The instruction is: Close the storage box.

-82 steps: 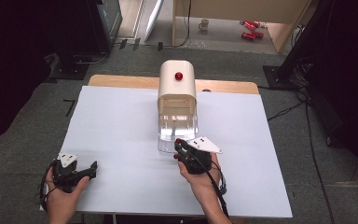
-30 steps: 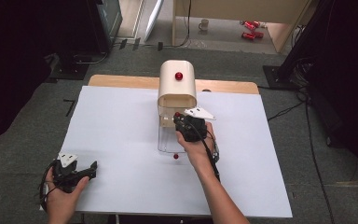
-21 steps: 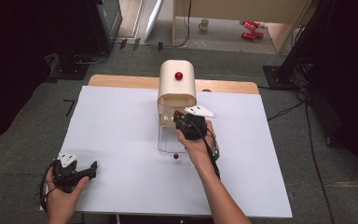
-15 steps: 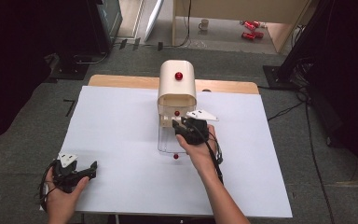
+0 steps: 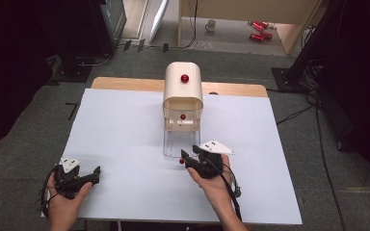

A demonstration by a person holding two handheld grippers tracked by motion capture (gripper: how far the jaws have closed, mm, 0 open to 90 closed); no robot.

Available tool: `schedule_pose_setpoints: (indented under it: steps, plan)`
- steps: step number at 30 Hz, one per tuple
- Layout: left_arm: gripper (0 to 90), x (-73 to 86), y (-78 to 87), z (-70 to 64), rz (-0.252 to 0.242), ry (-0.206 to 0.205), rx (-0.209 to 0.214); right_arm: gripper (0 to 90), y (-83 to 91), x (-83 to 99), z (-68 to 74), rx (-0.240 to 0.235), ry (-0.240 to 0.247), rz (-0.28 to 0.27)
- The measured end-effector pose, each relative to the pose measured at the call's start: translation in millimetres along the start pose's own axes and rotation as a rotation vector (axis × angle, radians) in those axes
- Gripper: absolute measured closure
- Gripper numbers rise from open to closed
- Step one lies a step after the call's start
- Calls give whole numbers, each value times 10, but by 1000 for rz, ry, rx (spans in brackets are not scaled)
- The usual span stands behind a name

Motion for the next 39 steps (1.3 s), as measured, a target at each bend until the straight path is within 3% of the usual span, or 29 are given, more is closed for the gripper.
schedule_pose_setpoints:
  steps: [5,19,29,39]
  plan:
    - [124,0,0,-1,0,0,-1,554,36,189,132,-13,10,10]
    - [124,0,-1,0,1,0,0,637,-179,516,121,-4,-18,80]
    - [124,0,-1,0,1,0,0,701,-352,561,122,22,-32,101]
    - [125,0,-1,0,0,1,1,749,-365,535,138,16,-39,91]
Point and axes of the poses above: each handheld gripper's, and its own axes: y roughly backward along the jaws, x roughly out of its underside, z roughly to its left, the point moved 6 cm from there along -y, roughly forward along the jaws, and after that the axes turned 9 degrees about y, right-handed, at the moved point
